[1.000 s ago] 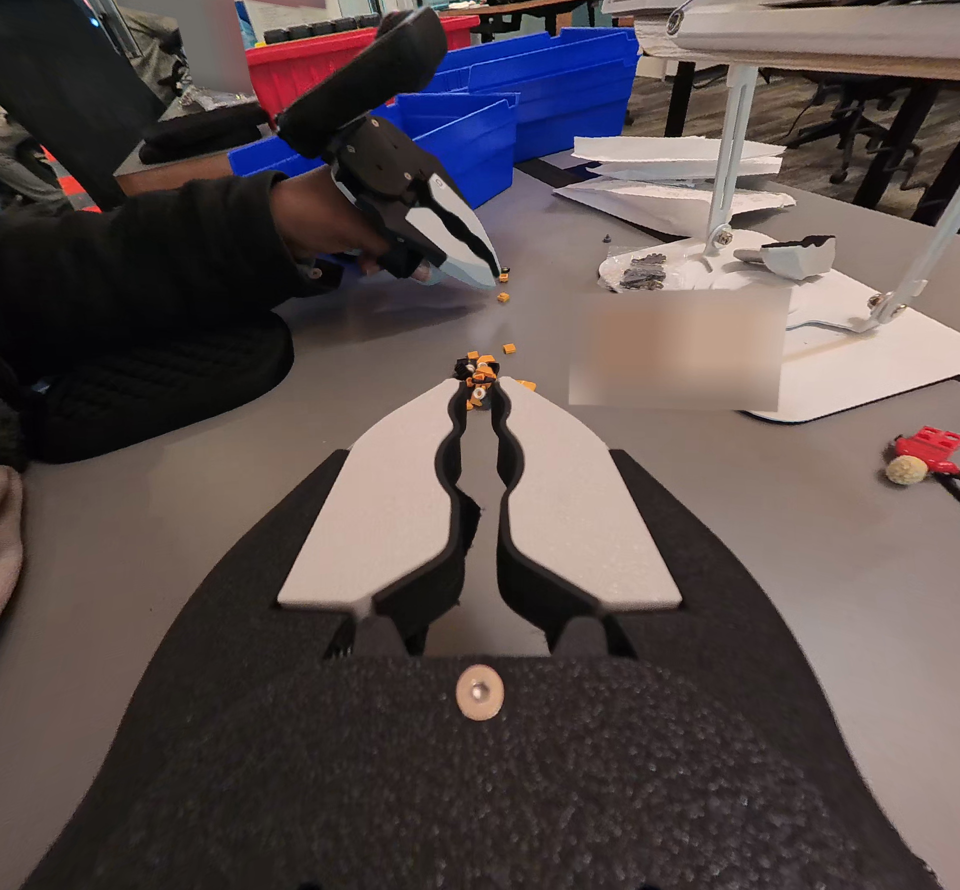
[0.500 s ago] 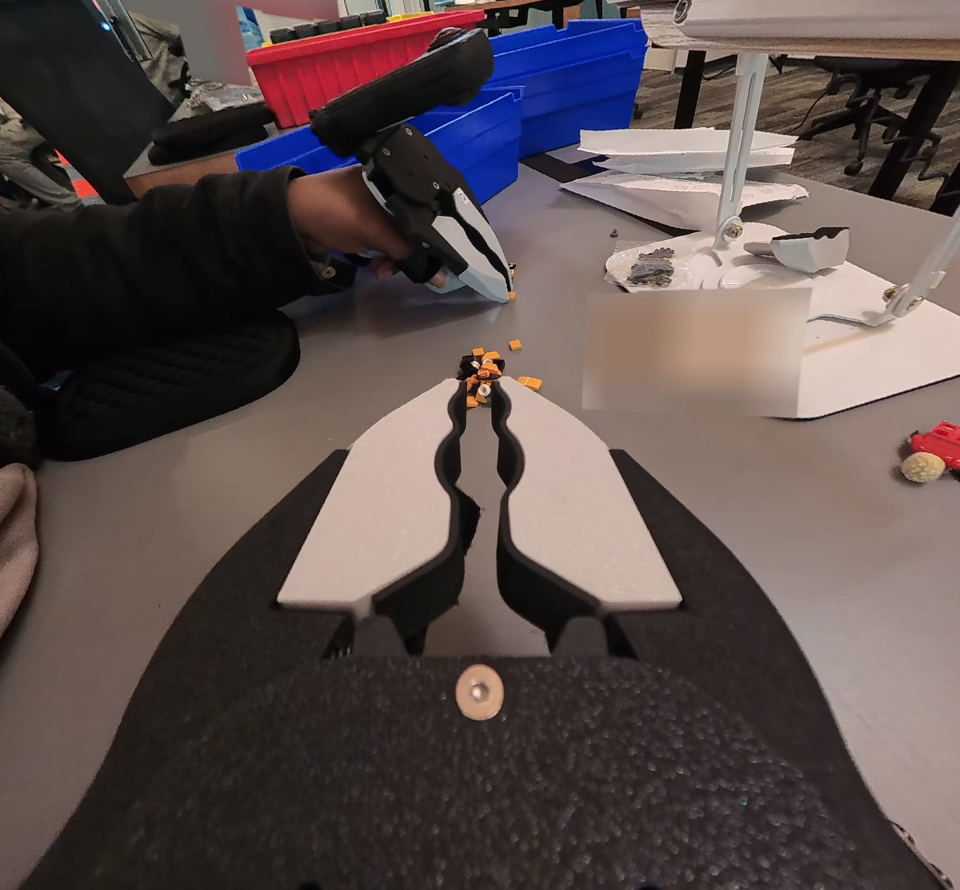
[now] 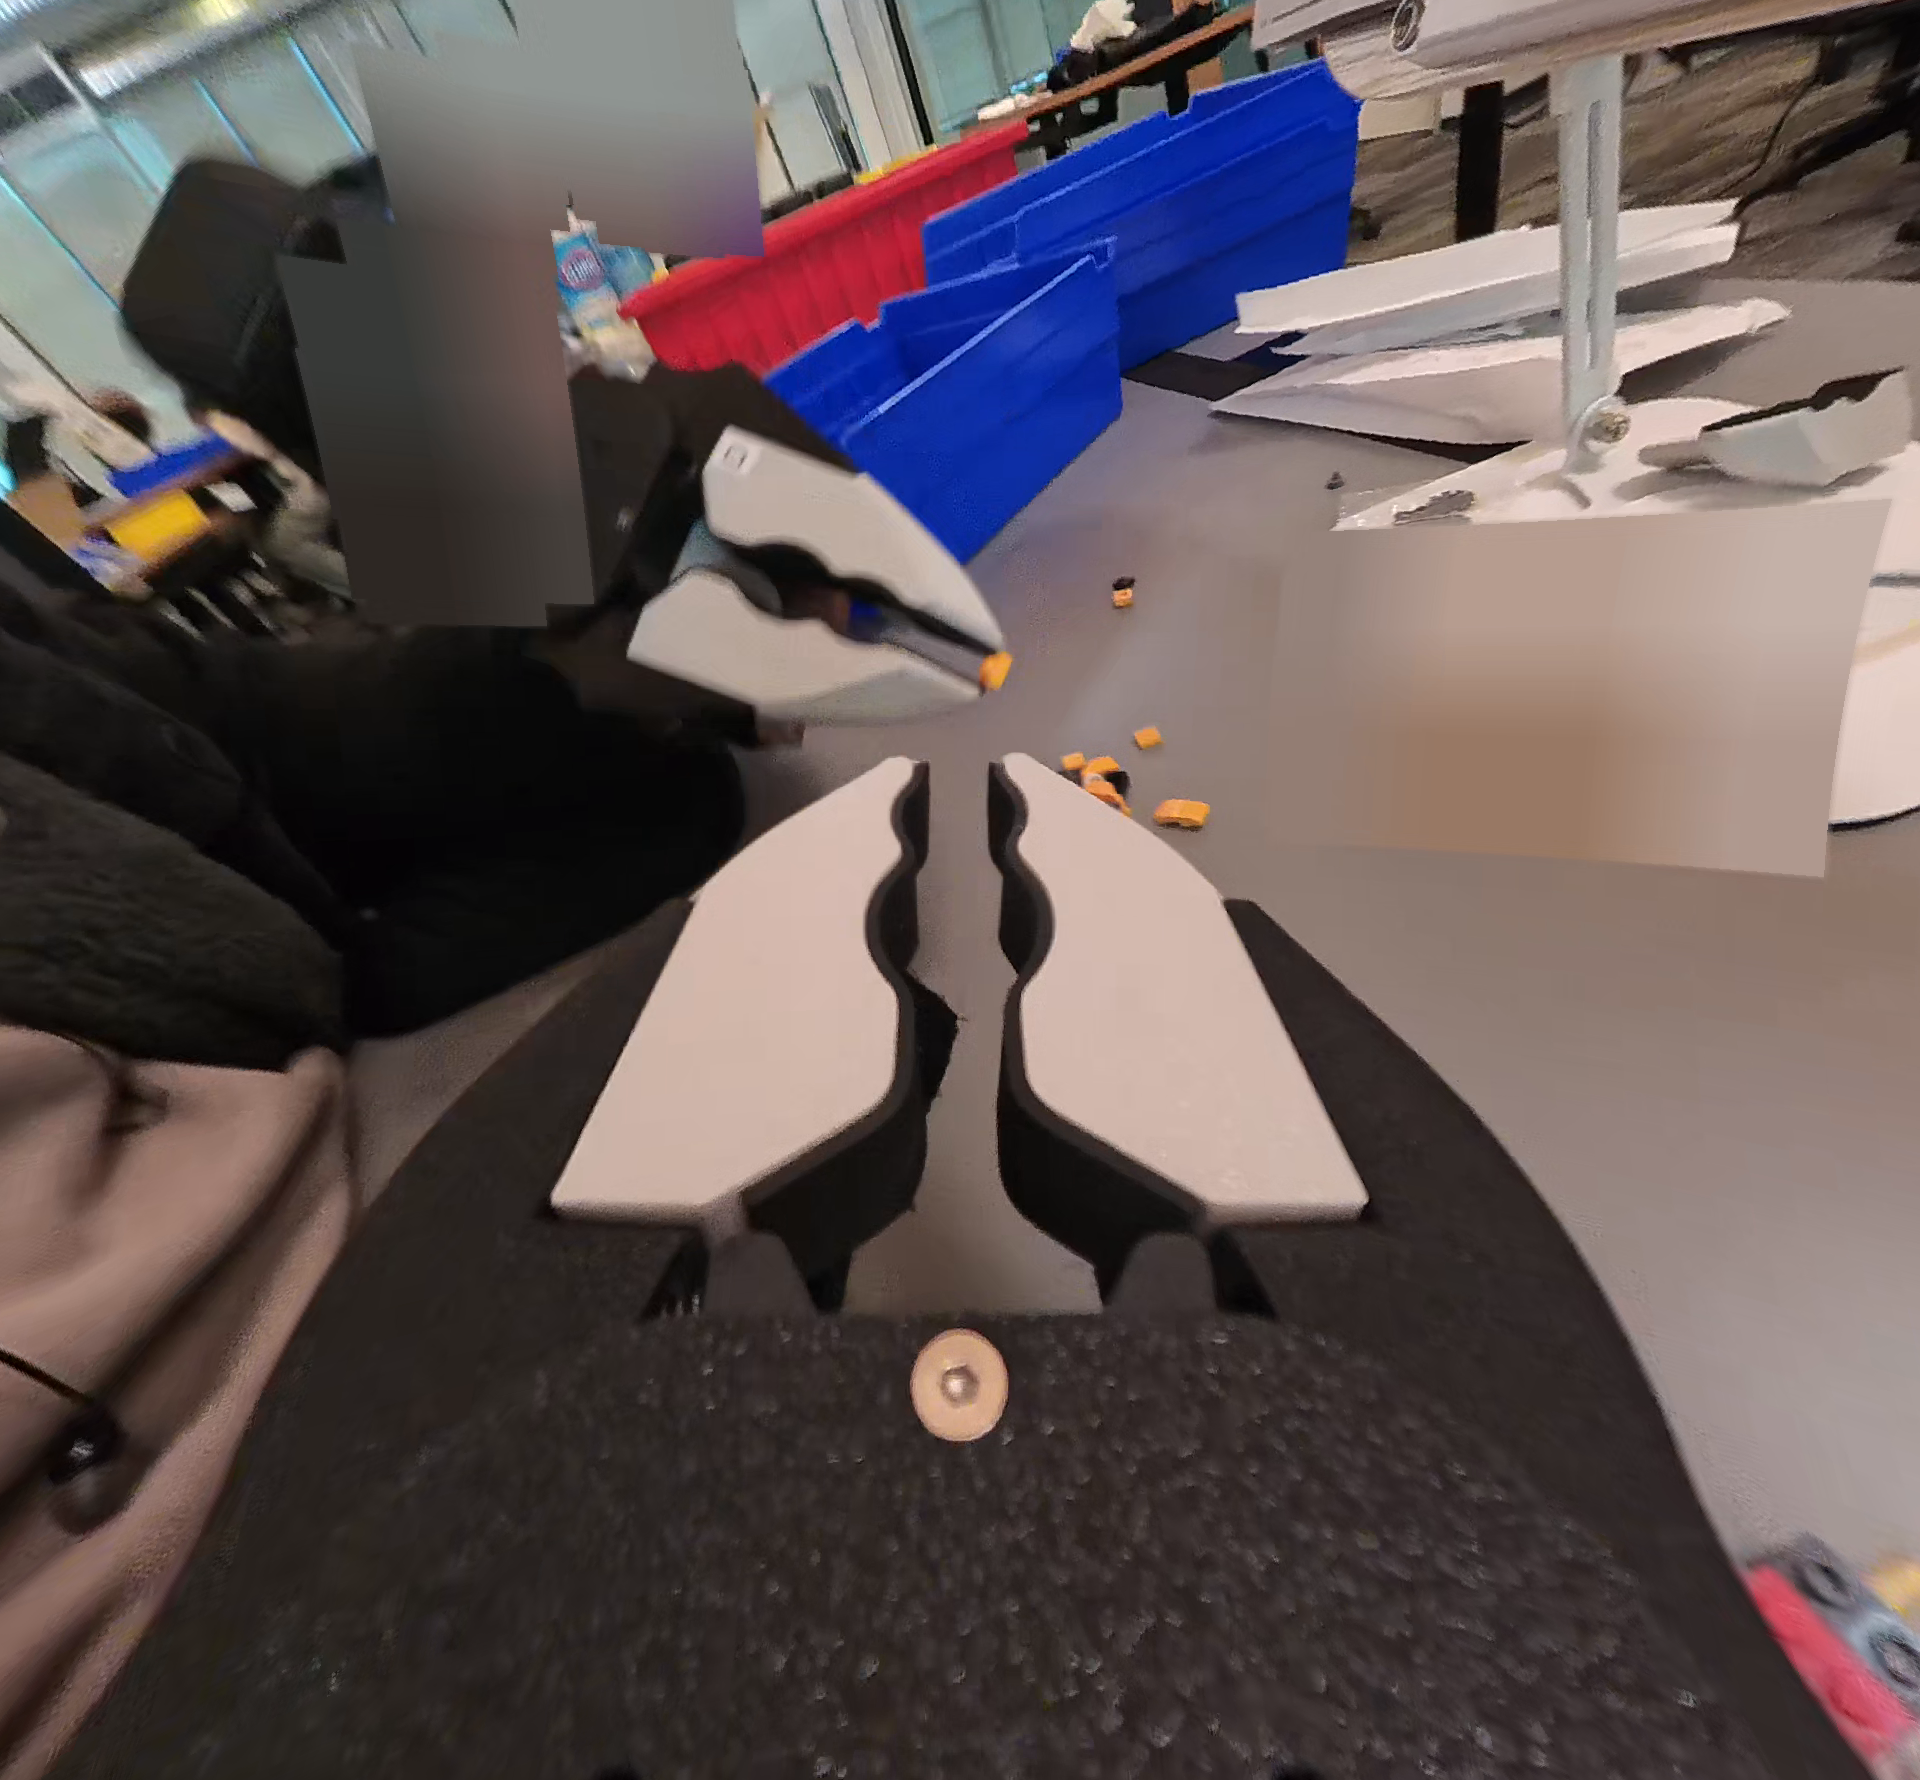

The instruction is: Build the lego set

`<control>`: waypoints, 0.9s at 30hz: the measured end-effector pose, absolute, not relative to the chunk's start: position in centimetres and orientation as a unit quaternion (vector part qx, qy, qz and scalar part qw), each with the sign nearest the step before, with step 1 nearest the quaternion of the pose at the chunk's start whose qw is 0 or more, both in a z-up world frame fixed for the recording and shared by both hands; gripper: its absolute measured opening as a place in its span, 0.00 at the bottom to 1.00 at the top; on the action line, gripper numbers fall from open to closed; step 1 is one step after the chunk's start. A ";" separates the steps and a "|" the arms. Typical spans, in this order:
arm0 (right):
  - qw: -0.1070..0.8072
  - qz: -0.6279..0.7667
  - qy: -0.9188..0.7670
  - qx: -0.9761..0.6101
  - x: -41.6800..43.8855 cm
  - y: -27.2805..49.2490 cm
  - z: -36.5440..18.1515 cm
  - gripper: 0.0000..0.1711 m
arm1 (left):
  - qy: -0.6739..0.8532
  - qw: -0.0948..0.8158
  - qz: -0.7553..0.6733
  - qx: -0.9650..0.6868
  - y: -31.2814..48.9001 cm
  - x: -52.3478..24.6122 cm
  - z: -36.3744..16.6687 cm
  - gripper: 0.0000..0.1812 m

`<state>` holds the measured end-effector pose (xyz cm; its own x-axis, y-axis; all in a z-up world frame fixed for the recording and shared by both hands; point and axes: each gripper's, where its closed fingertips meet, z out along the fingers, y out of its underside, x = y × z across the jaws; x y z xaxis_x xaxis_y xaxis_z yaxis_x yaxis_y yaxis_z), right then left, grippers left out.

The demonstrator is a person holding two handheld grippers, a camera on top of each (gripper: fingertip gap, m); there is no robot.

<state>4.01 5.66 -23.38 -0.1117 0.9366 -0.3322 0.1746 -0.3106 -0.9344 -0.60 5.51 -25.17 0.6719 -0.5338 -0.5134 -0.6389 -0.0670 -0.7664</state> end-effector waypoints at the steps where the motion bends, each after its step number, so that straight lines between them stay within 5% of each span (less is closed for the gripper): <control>1: 0.326 0.582 -0.470 -0.579 4.0 5.6 -23.1 0.06 | 0.415 0.558 0.054 -0.717 5.2 0.3 -25.0 0.04; 19: 0.251 0.593 -0.492 -0.586 3.4 3.7 -24.5 0.02 | 0.462 0.572 0.067 -0.675 3.9 3.7 -24.8 0.04; 27: 0.282 0.403 -0.546 -0.679 6.2 13.6 -27.1 0.02 | 0.385 0.579 -0.020 -0.719 4.6 1.5 -24.2 0.06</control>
<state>6.24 13.65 -27.14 0.0804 0.9678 -0.2386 0.5132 -0.2454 -0.8224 1.50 4.62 -24.16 0.7025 -0.5764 -0.4174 -0.5308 -0.0337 -0.8468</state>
